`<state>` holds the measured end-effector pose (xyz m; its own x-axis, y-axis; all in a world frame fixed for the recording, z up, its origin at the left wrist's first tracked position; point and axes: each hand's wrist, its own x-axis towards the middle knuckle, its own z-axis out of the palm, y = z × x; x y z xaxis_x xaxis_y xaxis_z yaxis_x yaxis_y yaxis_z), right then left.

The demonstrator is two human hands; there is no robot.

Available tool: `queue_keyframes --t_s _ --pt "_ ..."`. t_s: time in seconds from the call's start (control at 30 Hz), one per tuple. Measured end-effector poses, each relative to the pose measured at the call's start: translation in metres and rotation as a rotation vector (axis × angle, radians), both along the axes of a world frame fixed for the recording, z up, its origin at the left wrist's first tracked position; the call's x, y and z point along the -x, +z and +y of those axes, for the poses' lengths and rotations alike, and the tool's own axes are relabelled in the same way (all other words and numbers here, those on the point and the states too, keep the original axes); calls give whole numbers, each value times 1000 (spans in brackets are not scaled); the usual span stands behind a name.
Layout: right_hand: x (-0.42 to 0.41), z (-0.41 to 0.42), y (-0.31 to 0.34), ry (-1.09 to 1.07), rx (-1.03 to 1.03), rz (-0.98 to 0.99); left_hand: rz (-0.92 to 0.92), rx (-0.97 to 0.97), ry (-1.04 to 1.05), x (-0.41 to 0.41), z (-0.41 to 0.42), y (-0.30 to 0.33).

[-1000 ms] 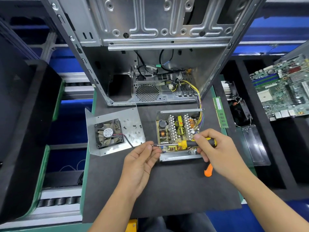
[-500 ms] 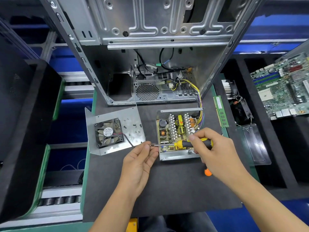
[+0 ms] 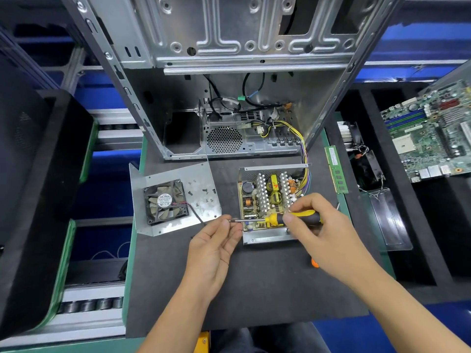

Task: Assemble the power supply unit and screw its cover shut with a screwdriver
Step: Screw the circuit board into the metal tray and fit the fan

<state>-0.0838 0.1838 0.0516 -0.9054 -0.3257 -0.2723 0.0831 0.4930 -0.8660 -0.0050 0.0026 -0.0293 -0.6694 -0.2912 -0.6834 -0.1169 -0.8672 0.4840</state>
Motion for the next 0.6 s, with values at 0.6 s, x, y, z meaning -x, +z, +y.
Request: queue_keyframes --t_s 0.6 --pt "5 -3 -2 -533 624 -359 81 236 -99 9 13 26"
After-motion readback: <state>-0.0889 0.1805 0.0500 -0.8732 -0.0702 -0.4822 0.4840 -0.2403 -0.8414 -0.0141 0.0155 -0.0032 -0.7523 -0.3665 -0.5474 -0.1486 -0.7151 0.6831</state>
